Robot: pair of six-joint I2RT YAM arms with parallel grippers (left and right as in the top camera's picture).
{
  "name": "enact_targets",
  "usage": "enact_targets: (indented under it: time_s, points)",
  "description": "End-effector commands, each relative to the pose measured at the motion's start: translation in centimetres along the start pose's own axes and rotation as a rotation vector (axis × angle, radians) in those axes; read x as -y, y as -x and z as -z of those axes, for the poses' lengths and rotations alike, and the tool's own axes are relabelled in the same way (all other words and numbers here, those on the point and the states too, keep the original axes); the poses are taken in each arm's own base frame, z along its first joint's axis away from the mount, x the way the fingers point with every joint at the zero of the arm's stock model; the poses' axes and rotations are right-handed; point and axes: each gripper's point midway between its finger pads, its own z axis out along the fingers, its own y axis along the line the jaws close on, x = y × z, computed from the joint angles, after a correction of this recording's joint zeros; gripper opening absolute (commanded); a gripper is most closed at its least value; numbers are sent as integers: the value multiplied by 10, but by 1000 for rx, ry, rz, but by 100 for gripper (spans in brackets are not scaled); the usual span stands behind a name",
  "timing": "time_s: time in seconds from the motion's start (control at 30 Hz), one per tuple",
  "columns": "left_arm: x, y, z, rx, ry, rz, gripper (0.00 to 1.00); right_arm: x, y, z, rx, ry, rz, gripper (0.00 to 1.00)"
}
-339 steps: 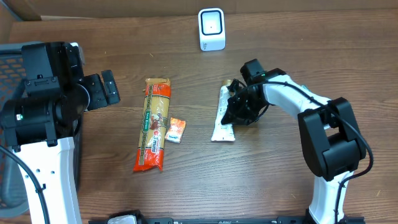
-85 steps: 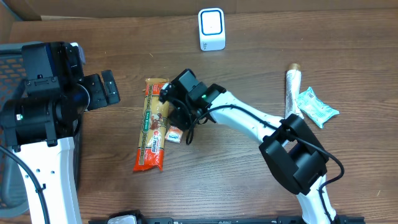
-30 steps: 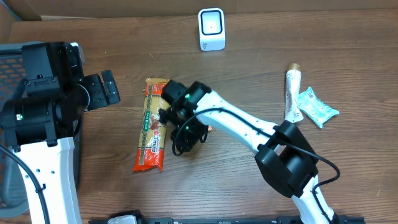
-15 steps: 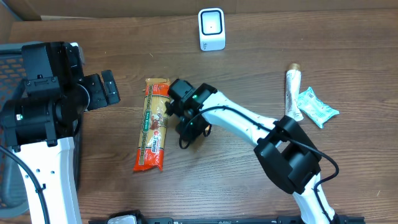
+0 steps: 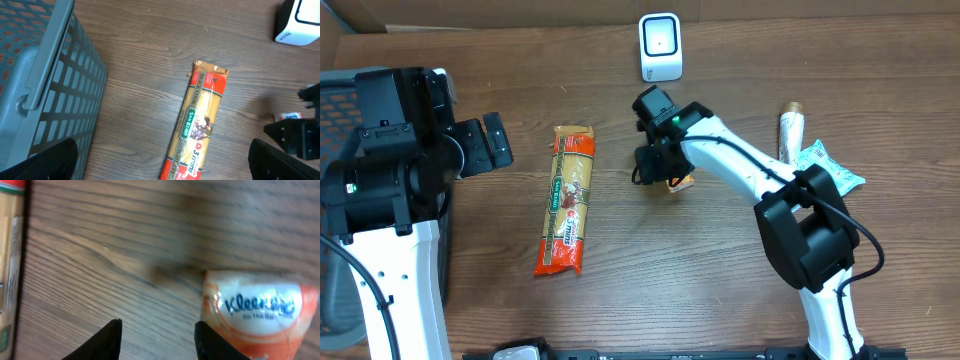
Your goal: Scan the item barcode
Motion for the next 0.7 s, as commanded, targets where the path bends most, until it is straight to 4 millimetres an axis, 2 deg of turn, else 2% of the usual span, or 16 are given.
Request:
enact_targets:
  time_s: [0.0,0.17,0.27,0.33,0.4,0.53,0.67]
  points:
    - [2,2,0,3,-7,-17,100,-12,20,45,53,94,-123,47]
    - [2,2,1,4,-7,-17,100,18,33,92,92,86,-187,51]
    - [2,2,1,4,-7,-17,100,46,30,101,78,59,-101,56]
    - [2,2,1,3,-7,-17,100,65,23,95,38,42,-7,61]
    - [2,2,0,3,-7,-17,100,73,15,87,6,63,90,61]
    - [2,2,0,3,-7,-17,100,64,-2,62,-20,211,293,62]
    - [2,2,0,3,-7,-17,100,61,-6,39,0,251,344,61]
